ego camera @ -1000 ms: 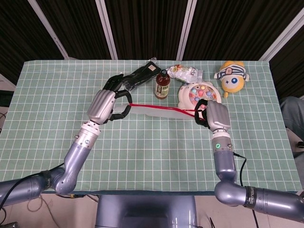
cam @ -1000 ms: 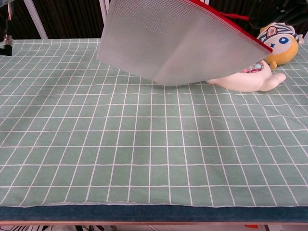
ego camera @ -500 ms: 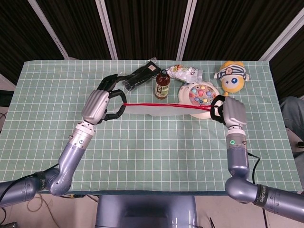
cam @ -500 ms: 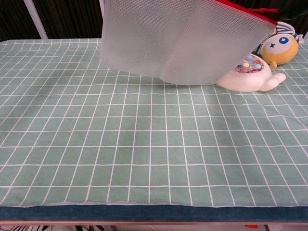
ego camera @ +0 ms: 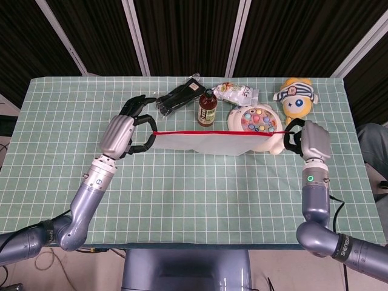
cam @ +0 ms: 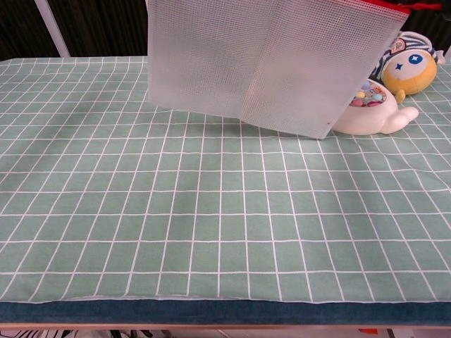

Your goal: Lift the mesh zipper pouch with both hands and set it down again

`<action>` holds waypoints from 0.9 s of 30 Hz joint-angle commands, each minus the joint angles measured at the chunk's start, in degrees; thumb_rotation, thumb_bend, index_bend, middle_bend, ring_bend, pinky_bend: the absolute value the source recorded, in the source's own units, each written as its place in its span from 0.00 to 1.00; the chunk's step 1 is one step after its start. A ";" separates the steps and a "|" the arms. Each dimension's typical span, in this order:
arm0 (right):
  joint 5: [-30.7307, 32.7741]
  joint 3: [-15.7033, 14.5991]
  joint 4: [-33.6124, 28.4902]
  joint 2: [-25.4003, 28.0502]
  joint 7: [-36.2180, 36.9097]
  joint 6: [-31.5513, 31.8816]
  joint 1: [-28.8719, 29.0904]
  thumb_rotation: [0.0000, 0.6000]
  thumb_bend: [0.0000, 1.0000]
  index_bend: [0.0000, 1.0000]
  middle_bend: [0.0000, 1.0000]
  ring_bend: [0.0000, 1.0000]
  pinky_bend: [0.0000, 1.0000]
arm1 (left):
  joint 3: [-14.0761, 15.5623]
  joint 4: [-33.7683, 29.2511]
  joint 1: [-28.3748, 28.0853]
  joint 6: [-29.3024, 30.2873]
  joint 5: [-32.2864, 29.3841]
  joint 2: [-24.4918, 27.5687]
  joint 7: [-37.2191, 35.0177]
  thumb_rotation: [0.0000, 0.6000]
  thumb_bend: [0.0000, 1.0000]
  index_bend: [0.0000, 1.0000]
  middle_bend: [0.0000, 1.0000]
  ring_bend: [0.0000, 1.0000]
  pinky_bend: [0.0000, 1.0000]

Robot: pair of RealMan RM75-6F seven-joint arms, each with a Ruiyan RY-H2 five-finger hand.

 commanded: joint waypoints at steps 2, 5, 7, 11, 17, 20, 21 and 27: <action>0.21 0.09 0.52 0.19 0.21 -0.01 -0.25 1.00 0.59 0.62 1.00 1.00 1.00 | 0.10 0.20 0.15 -0.07 -0.04 0.04 -0.26 1.00 0.43 0.63 0.13 0.00 0.04; 0.44 0.20 1.06 0.31 0.47 -0.11 -0.48 1.00 0.59 0.62 1.00 1.00 1.00 | 0.12 0.41 0.22 -0.08 -0.06 -0.02 -0.46 1.00 0.43 0.63 0.13 0.00 0.04; 0.41 0.12 1.30 0.38 0.51 -0.21 -0.60 1.00 0.59 0.62 1.00 1.00 1.00 | 0.17 0.49 0.25 -0.12 -0.12 -0.10 -0.51 1.00 0.43 0.63 0.13 0.00 0.04; 0.30 -0.05 1.67 0.37 0.68 -0.32 -0.85 1.00 0.59 0.62 1.00 1.00 1.00 | 0.33 0.53 0.32 -0.17 -0.16 -0.23 -0.52 1.00 0.43 0.63 0.13 0.00 0.04; -0.19 -0.52 1.54 0.36 1.07 -0.77 -1.33 1.00 0.54 0.61 1.00 1.00 1.00 | 0.67 0.41 0.45 -0.35 0.04 -0.25 -0.54 1.00 0.42 0.62 0.13 0.00 0.04; -0.74 -0.79 1.07 0.43 1.17 -1.03 -1.48 1.00 0.47 0.54 1.00 1.00 0.98 | 0.86 0.16 0.50 -0.56 0.13 -0.17 -0.53 1.00 0.39 0.61 0.13 0.00 0.03; -1.03 -0.82 0.81 0.48 1.32 -1.08 -1.56 1.00 0.43 0.49 1.00 1.00 0.96 | 0.98 0.01 0.54 -0.68 0.15 -0.06 -0.45 1.00 0.38 0.60 0.12 0.00 0.03; -4.82 -1.73 -0.74 0.70 2.26 -0.42 -2.32 1.00 0.18 0.06 0.82 0.86 0.78 | 2.19 -0.87 1.00 -1.47 0.95 0.97 -0.07 1.00 0.22 0.50 0.08 0.00 0.00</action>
